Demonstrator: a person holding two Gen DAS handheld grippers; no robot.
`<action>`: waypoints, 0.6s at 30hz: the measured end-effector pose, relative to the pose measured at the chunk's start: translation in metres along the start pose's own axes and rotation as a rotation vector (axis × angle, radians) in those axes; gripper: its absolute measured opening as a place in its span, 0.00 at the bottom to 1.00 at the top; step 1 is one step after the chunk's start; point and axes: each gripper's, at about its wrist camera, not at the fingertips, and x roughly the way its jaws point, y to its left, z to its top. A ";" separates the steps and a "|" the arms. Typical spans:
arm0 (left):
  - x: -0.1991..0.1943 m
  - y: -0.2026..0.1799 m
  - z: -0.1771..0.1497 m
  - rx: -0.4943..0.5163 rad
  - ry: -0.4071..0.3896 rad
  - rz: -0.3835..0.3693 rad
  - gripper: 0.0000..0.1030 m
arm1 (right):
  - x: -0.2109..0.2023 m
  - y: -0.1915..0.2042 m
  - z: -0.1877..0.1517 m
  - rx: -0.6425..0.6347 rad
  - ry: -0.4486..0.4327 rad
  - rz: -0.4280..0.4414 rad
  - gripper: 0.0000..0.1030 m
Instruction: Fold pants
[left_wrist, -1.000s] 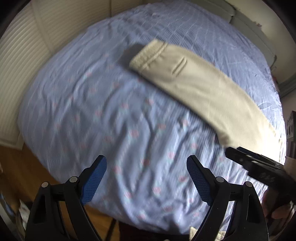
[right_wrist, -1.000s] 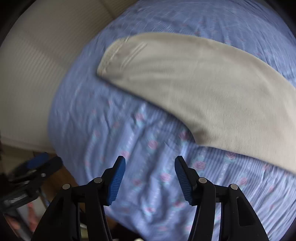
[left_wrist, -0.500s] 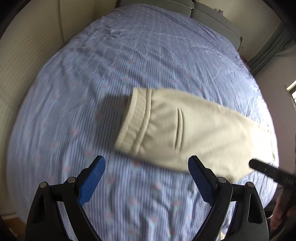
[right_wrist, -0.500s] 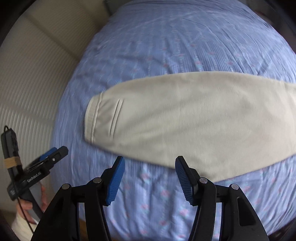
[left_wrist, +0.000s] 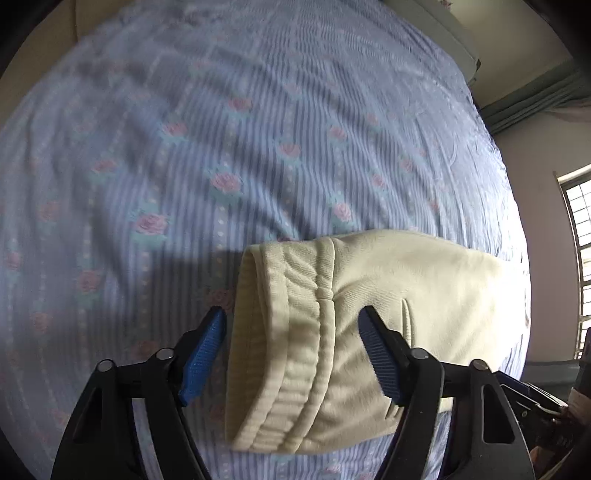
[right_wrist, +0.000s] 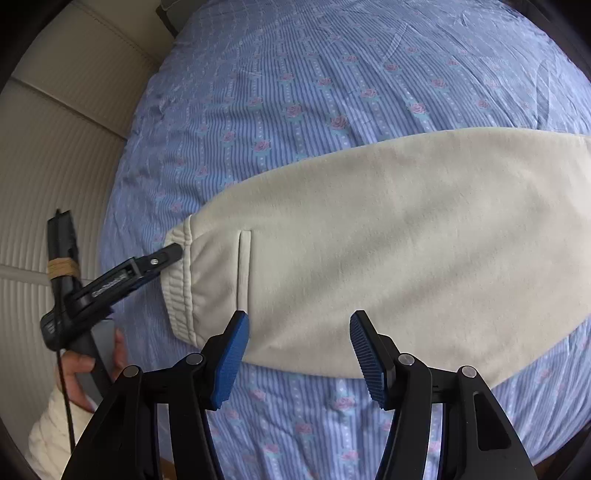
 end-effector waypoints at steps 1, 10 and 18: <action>0.005 -0.001 0.001 0.009 0.014 0.010 0.52 | 0.002 0.000 0.000 -0.002 0.004 -0.003 0.57; -0.006 -0.029 -0.001 0.115 -0.114 0.132 0.08 | 0.009 -0.001 0.000 -0.015 0.014 -0.014 0.57; 0.006 -0.001 -0.001 0.024 -0.121 0.128 0.10 | 0.010 0.015 0.002 -0.083 0.005 -0.010 0.57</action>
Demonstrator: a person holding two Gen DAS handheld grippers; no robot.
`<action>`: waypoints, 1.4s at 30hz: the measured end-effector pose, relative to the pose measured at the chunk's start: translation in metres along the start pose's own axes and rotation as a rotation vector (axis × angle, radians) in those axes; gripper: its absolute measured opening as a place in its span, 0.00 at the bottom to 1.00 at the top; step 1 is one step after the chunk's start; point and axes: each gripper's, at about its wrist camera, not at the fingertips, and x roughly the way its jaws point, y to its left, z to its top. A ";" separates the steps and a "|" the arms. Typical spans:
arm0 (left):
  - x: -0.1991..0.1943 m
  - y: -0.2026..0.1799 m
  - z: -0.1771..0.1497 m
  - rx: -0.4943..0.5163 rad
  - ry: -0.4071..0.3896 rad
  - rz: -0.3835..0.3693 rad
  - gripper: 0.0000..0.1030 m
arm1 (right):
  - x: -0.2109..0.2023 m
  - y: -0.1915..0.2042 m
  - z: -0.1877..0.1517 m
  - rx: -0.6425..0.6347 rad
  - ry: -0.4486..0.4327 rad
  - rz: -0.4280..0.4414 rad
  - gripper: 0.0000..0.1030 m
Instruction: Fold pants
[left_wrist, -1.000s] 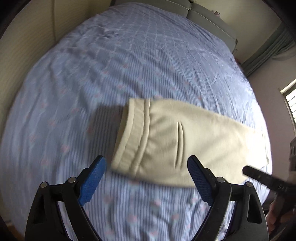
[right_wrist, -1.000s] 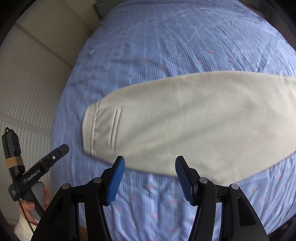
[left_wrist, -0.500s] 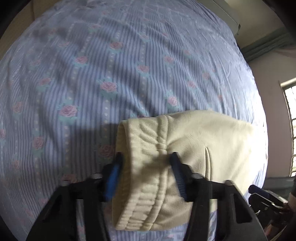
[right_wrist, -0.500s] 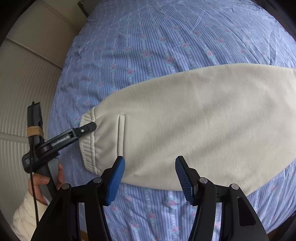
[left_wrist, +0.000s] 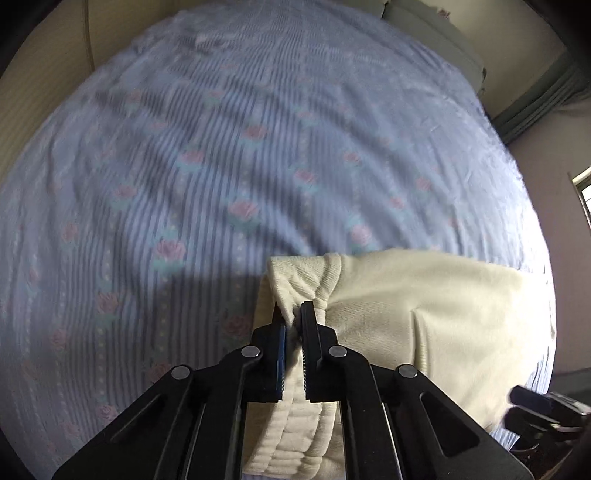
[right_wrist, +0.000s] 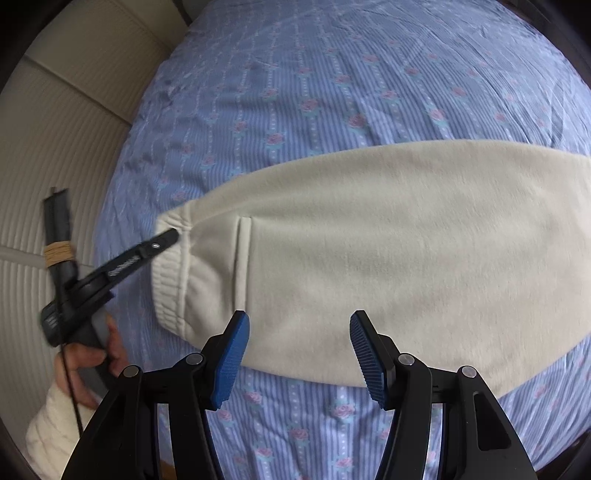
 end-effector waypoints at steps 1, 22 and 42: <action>0.003 -0.001 -0.001 0.015 0.007 0.014 0.11 | 0.000 0.001 0.000 -0.005 0.001 -0.001 0.57; -0.166 -0.086 -0.029 0.212 -0.187 0.007 0.75 | -0.116 -0.067 -0.044 0.041 -0.181 0.041 0.57; -0.205 -0.365 -0.097 0.662 -0.183 -0.256 0.83 | -0.293 -0.280 -0.155 0.448 -0.526 -0.064 0.57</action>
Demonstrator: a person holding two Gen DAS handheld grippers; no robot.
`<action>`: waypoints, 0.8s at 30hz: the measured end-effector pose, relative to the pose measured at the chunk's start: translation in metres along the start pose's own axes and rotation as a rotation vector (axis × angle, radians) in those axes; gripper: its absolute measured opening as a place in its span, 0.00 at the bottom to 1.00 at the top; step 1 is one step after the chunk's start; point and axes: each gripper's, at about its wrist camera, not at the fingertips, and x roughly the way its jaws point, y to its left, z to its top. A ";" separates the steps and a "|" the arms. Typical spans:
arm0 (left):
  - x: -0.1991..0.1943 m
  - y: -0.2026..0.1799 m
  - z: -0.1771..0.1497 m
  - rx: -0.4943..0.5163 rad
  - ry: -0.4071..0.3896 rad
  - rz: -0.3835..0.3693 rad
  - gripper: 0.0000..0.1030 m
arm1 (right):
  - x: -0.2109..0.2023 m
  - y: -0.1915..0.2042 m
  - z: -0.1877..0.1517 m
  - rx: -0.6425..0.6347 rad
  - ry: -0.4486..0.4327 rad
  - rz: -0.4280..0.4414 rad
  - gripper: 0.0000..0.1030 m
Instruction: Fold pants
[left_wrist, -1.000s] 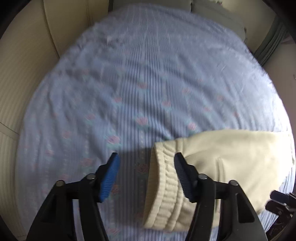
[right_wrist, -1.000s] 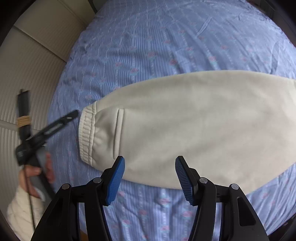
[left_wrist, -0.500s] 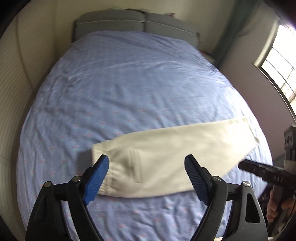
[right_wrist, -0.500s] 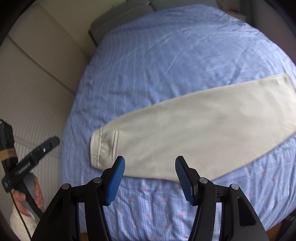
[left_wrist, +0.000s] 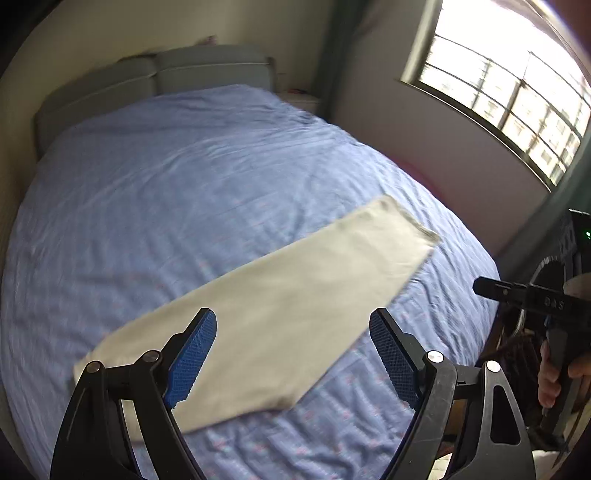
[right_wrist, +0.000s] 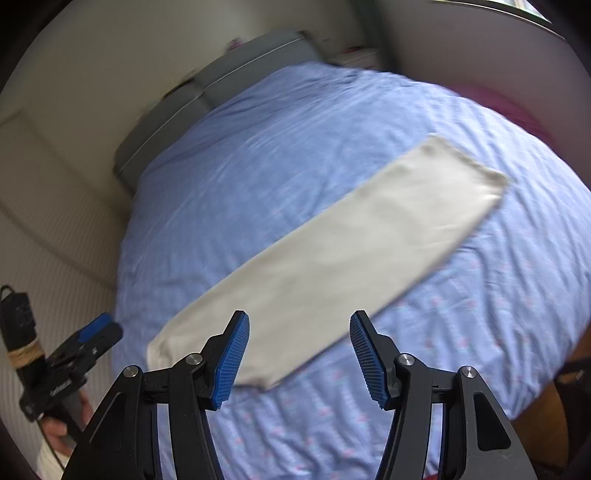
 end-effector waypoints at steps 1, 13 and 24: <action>0.005 -0.012 0.007 0.020 0.001 -0.007 0.83 | -0.004 -0.015 0.005 0.019 -0.012 -0.009 0.57; 0.083 -0.169 0.109 0.087 0.007 -0.060 0.83 | -0.024 -0.181 0.103 0.131 -0.062 -0.030 0.57; 0.192 -0.236 0.189 0.090 0.029 -0.090 0.84 | 0.015 -0.279 0.175 0.226 -0.028 -0.047 0.57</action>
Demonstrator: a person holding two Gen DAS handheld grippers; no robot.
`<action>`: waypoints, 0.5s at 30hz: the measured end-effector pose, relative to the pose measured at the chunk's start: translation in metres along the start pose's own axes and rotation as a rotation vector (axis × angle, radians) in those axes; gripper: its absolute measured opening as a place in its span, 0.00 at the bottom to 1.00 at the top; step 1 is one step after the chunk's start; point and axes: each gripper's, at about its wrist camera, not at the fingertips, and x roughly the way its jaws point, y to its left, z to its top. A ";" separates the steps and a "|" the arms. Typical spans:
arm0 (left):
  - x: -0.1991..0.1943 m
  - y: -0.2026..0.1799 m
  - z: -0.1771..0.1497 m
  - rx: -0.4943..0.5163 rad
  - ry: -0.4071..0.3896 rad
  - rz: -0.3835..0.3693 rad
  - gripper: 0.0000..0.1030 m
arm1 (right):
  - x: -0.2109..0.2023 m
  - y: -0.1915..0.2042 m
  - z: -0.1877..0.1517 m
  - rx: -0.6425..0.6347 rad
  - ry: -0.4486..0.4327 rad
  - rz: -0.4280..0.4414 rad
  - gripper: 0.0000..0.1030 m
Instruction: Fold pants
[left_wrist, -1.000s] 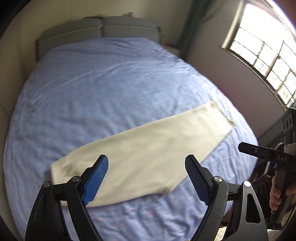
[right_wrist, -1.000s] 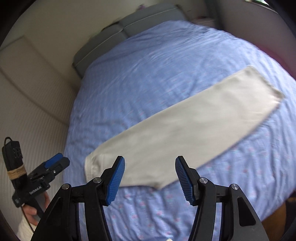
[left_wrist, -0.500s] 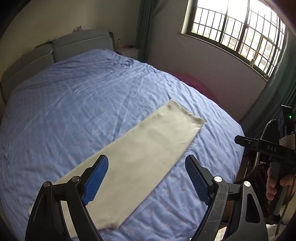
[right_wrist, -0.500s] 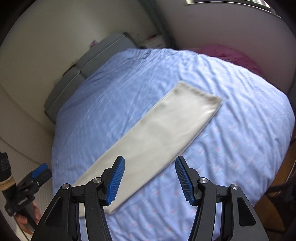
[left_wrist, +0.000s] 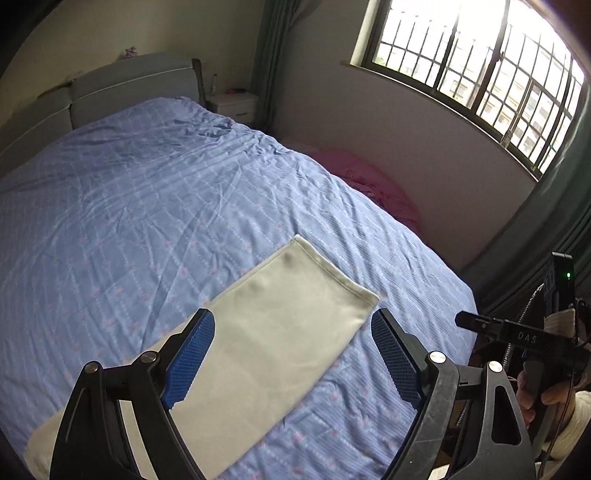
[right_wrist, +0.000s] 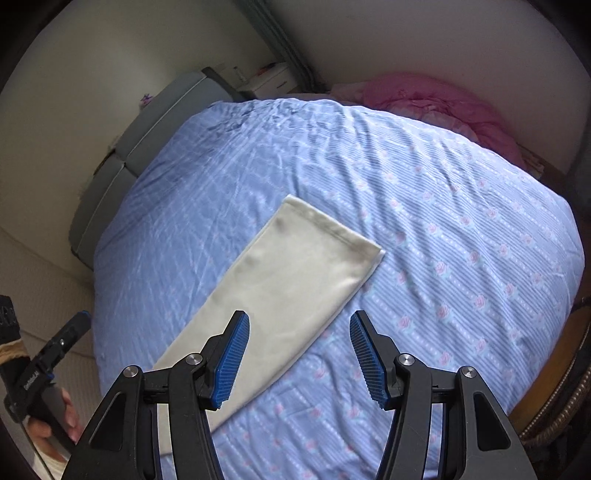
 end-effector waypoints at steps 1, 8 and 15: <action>0.012 -0.001 0.008 0.020 0.005 -0.015 0.84 | 0.008 -0.007 0.003 0.024 -0.009 -0.002 0.57; 0.118 -0.002 0.055 0.179 0.098 -0.118 0.84 | 0.067 -0.048 0.016 0.188 -0.057 -0.034 0.57; 0.226 0.000 0.082 0.287 0.192 -0.175 0.83 | 0.131 -0.072 0.015 0.330 -0.085 -0.056 0.57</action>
